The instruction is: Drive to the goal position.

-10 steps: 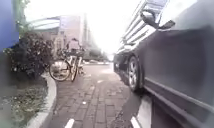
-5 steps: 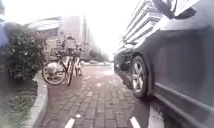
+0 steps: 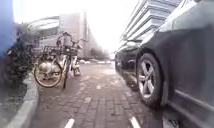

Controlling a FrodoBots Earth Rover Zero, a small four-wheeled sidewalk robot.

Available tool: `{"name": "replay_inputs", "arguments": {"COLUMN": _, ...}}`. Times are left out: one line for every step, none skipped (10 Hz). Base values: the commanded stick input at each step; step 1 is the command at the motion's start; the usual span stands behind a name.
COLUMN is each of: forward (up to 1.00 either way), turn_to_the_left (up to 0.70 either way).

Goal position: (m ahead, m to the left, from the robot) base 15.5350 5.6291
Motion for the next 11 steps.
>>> {"name": "replay_inputs", "arguments": {"forward": 0.70, "turn_to_the_left": 0.07}}
{"name": "replay_inputs", "arguments": {"forward": 0.70, "turn_to_the_left": 0.13}}
{"name": "replay_inputs", "arguments": {"forward": 0.70, "turn_to_the_left": 0.12}}
{"name": "replay_inputs", "arguments": {"forward": 0.70, "turn_to_the_left": 0.04}}
{"name": "replay_inputs", "arguments": {"forward": 0.70, "turn_to_the_left": 0.00}}
{"name": "replay_inputs", "arguments": {"forward": 0.70, "turn_to_the_left": 0.00}}
{"name": "replay_inputs", "arguments": {"forward": 0.70, "turn_to_the_left": 0.00}}
{"name": "replay_inputs", "arguments": {"forward": 0.70, "turn_to_the_left": 0.00}}
{"name": "replay_inputs", "arguments": {"forward": 0.70, "turn_to_the_left": 0.00}}
{"name": "replay_inputs", "arguments": {"forward": 0.70, "turn_to_the_left": 0.00}}
{"name": "replay_inputs", "arguments": {"forward": 0.70, "turn_to_the_left": 0.00}}
